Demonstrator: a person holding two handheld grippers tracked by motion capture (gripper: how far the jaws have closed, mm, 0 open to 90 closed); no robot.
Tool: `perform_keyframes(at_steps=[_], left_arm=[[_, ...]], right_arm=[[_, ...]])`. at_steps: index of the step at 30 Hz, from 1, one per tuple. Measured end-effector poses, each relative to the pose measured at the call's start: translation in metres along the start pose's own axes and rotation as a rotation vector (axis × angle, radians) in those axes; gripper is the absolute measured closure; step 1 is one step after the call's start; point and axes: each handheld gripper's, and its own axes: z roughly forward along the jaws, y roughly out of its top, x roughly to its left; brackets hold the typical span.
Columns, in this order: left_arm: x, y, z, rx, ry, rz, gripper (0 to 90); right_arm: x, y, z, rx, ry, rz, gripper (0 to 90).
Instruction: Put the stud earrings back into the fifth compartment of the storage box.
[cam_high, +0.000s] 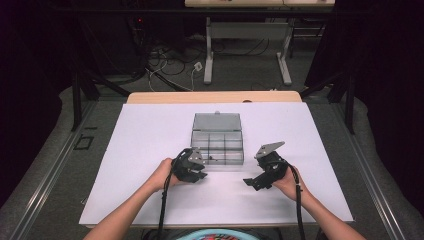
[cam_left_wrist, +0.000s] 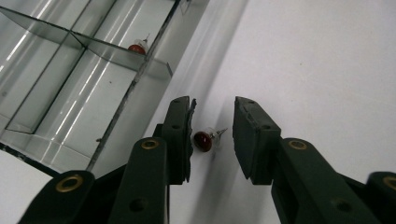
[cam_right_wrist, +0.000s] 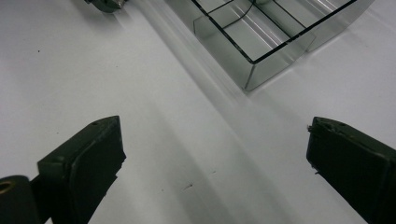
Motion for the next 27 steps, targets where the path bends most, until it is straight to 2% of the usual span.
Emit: perform_keyframes(at_steps=[13,27], left_arm=[[0.0014,-0.0026,0.0004,-0.004,-0.041,-0.033,78.2],[-0.0024,-0.003,-0.0018,-0.006,-0.022,-0.022,78.8]], right_arm=[[0.0002,0.0001,-0.0008,0.001,0.0,0.003,3.7],[0.0001,0.0,-0.0016,0.0,-0.003,0.001,3.7]])
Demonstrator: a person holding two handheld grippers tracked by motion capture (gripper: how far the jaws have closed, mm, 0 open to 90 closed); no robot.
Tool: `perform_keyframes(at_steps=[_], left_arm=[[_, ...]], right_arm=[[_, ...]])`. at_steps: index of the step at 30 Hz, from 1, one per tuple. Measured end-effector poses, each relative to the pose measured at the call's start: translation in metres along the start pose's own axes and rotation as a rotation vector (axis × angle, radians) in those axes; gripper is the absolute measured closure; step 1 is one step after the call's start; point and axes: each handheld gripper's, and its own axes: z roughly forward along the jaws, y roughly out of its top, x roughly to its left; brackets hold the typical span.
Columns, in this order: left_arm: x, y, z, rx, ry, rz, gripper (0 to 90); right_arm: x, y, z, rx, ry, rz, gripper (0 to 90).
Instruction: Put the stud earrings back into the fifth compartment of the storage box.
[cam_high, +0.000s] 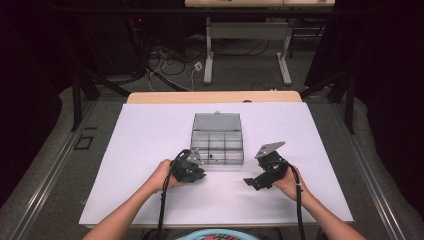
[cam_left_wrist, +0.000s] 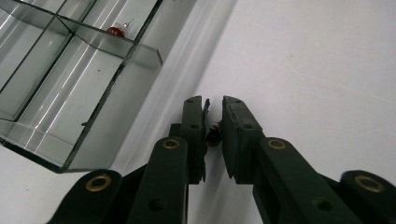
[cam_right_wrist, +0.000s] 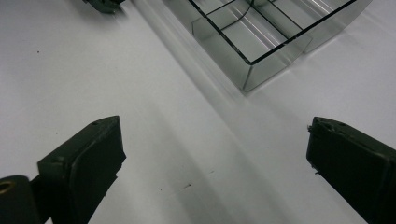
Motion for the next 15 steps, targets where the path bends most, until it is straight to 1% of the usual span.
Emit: perform_keyframes(at_steps=[5,7,9,15], left_arm=[[-0.0022,0.0016,-0.0024,-0.009,0.008,0.006,78.7],[-0.0033,0.0026,-0.0039,-0.007,0.004,0.009,78.7],[-0.0046,0.0032,-0.0044,-0.016,0.011,0.013,78.7],[-0.0066,0.0056,-0.0074,-0.02,0.018,0.021,78.7]], right_arm=[[0.0001,-0.0001,-0.0002,0.001,-0.001,0.0,3.7],[0.0001,0.0,-0.0003,0.0,-0.001,0.0,3.7],[0.0001,0.0,-0.0003,0.0,-0.002,0.0,3.7],[0.0,0.0,-0.0002,0.001,0.0,0.0,3.7]])
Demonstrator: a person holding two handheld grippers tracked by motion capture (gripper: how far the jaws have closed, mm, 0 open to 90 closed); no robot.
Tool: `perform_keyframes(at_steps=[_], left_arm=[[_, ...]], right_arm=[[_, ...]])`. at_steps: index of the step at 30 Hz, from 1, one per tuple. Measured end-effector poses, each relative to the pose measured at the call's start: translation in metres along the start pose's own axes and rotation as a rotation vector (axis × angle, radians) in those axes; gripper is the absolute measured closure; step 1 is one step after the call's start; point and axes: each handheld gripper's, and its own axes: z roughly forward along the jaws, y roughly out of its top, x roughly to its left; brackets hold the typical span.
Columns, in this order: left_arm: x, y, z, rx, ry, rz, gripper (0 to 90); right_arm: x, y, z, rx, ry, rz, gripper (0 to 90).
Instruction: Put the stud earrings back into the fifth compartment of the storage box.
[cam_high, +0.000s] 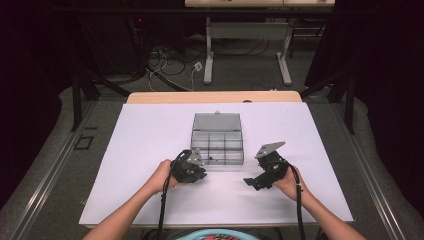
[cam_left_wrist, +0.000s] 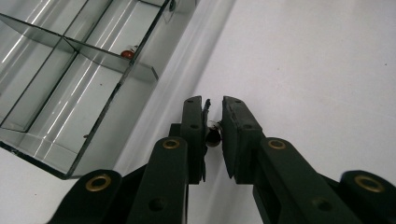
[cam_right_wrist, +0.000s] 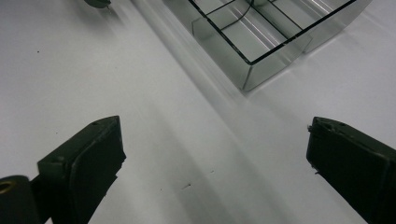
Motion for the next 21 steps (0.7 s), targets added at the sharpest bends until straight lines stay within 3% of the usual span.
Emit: perform_keyframes(at_steps=[21], left_arm=[[0.001,0.011,-0.013,-0.045,0.057,-0.017,78.7]], right_arm=[[0.0,0.0,0.0,-0.01,-0.006,-0.008,3.7]])
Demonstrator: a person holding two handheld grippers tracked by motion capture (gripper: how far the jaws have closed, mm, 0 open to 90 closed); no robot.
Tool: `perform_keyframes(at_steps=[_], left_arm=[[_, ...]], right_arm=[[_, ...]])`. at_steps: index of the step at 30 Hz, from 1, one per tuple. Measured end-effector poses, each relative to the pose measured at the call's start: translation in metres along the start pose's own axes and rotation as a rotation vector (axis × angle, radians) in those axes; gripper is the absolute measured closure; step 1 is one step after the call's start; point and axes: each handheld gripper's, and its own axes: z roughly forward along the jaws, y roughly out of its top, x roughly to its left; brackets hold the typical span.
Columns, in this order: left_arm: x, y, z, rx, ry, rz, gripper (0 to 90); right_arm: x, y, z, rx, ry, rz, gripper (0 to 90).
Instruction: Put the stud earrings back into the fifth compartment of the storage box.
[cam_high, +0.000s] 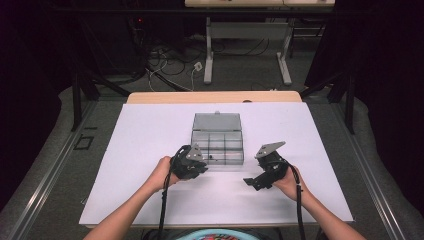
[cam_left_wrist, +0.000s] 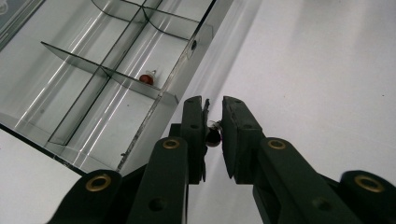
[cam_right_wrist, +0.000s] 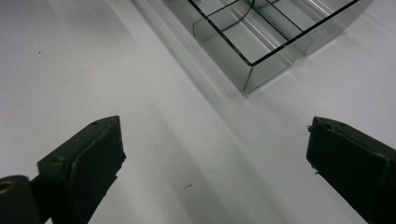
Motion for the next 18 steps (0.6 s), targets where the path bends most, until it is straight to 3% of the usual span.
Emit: perform_keyframes(at_steps=[18], left_arm=[[0.0026,0.006,-0.0048,-0.034,0.019,-0.014,78.7]], right_arm=[[-0.0002,-0.0001,0.0,0.006,0.007,0.001,3.7]])
